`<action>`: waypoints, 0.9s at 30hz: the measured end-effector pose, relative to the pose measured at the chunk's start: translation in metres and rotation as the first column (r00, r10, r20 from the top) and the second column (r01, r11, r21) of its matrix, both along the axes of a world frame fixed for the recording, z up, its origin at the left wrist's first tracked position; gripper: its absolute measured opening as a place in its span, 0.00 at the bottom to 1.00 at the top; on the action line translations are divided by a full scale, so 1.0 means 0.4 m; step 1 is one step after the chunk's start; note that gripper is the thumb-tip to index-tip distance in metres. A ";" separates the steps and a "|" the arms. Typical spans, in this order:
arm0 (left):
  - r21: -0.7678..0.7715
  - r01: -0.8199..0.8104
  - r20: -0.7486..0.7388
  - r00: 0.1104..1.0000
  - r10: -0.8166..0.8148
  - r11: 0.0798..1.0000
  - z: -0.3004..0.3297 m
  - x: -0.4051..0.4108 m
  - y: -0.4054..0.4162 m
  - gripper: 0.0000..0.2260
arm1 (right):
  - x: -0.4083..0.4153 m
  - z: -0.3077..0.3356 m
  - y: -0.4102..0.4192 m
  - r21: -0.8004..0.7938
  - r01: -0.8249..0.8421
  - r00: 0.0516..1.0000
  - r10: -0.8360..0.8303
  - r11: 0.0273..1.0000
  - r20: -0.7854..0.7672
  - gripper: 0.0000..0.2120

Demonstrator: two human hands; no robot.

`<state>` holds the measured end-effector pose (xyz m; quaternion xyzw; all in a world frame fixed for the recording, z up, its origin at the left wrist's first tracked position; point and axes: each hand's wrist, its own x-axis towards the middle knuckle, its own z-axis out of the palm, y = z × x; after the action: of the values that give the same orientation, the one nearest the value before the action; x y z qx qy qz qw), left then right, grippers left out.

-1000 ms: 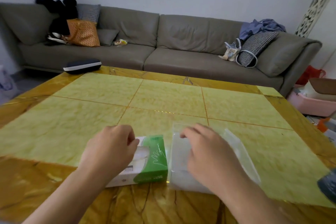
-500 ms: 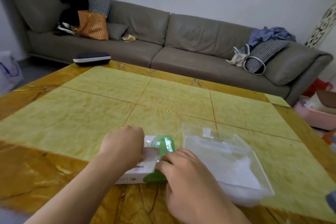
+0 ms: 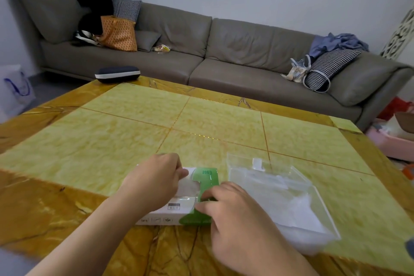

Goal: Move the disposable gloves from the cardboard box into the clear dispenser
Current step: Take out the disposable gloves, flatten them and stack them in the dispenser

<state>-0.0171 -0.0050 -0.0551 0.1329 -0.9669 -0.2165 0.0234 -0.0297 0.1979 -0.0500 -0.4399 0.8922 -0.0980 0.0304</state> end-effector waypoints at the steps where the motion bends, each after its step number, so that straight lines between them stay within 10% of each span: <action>1: 0.060 -0.002 -0.032 0.999 0.004 0.998 0.000 -0.001 0.001 0.11 | 0.002 0.001 0.000 -0.004 0.000 1.000 0.000 1.000 0.005 0.26; 7: 0.263 0.011 -0.167 0.985 0.035 0.965 -0.001 -0.010 0.020 0.10 | 0.009 0.014 0.001 0.017 0.044 0.998 -0.045 0.999 0.052 0.23; 15: 0.144 0.185 -0.072 0.982 -0.177 0.972 0.008 0.015 -0.023 0.10 | 0.008 0.009 0.000 -0.015 0.033 0.999 -0.033 0.999 0.016 0.24; 27: 0.190 -0.093 -0.158 0.980 0.124 0.977 0.003 -0.002 -0.041 0.10 | 0.000 -0.005 -0.003 -0.018 0.037 0.999 -0.037 0.999 -0.002 0.24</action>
<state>-0.0180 -0.0213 -0.0539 0.1683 -0.9289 -0.3129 0.1047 -0.0297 0.1968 -0.0522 -0.4235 0.8993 -0.1062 0.0237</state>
